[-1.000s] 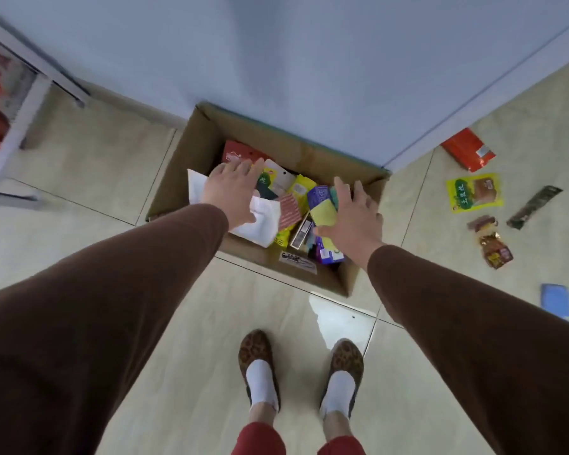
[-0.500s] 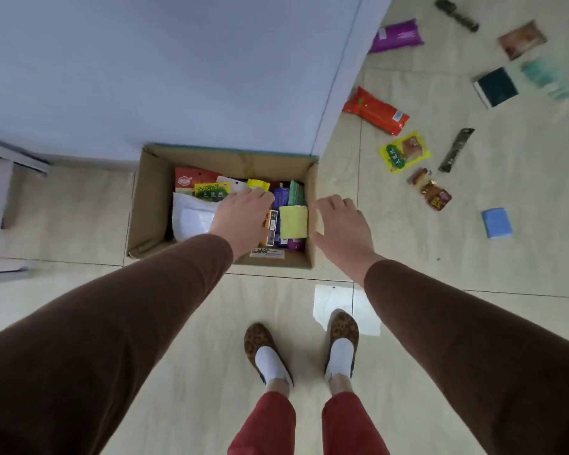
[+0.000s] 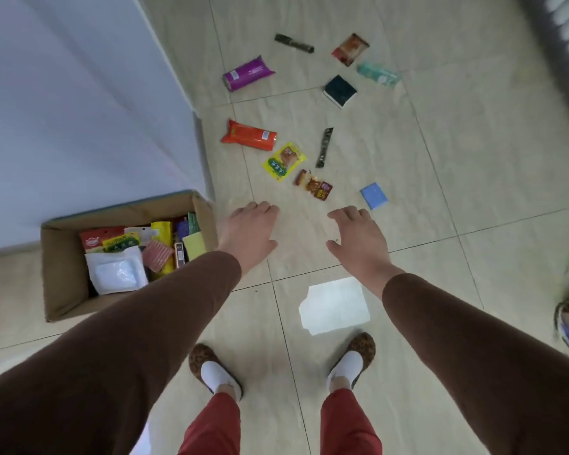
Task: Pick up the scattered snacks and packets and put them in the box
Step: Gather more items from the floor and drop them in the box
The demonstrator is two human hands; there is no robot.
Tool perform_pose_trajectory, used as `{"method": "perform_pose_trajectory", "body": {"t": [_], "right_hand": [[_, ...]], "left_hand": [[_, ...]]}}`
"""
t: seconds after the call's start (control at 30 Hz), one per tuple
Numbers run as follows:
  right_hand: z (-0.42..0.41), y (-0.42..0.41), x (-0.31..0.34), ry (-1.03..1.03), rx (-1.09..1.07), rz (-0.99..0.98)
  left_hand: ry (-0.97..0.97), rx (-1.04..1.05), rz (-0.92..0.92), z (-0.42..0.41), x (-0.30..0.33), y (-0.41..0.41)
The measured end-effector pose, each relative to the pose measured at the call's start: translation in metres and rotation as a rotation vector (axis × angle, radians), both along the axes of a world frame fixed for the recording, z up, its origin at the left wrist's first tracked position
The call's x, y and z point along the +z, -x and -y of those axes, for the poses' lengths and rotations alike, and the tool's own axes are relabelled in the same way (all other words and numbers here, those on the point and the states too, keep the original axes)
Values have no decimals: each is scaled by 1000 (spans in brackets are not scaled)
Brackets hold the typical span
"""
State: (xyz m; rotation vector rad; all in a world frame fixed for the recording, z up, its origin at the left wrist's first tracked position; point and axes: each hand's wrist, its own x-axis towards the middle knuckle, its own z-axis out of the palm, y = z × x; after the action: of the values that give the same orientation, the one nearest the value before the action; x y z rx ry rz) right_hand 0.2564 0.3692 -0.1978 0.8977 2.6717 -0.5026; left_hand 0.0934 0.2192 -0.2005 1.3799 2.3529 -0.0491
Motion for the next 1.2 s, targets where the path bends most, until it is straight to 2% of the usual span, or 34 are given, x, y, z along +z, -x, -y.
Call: {"method": "perform_pose_trajectory", "body": {"t": [0.27,0.47,0.9,1.2], "right_hand": [[-157,-97,44,-27,-40,-5],[-261,-113,59,-20,-78,17],[-514,-36,95,-10,-88,-27],[-685,41,84,26,67,-43]], "left_hand": [[28,48,11,-161,39,-103],[6,48,6,-265,56,-118],[9,158,28,-501,78,-46],[11,303,21,-654,72,17]]}}
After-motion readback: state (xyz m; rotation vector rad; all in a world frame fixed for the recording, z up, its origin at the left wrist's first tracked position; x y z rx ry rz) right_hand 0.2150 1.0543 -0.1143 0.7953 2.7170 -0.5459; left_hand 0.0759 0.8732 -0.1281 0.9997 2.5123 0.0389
